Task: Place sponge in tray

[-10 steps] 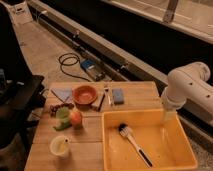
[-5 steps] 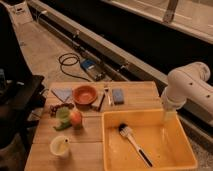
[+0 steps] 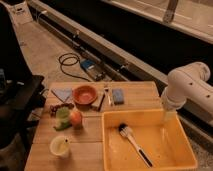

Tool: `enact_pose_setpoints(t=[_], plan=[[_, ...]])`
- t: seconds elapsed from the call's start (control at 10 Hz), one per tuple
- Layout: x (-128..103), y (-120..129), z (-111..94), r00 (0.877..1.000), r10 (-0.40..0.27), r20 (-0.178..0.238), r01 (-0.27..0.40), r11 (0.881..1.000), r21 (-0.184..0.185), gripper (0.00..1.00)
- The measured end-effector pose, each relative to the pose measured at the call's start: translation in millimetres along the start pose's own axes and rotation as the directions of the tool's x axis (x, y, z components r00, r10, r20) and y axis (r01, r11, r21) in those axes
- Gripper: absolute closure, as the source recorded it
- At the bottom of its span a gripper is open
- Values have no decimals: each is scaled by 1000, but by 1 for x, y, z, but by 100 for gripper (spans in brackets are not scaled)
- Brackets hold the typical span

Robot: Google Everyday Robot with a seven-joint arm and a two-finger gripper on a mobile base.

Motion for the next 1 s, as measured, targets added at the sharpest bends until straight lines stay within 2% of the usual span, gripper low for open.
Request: enact_pose_setpoints(t=[0.4,0.5,0.7,1.0], plan=[[0,0,0,1000,0,0,0,1000,2,35],[0,-3,-2,1000,1,3,-1,1000,15,35],[0,-19,-15,1000,-3,6,3,998,62,35],[-23,-85,-58,999,-51,8,49,983,179,35]])
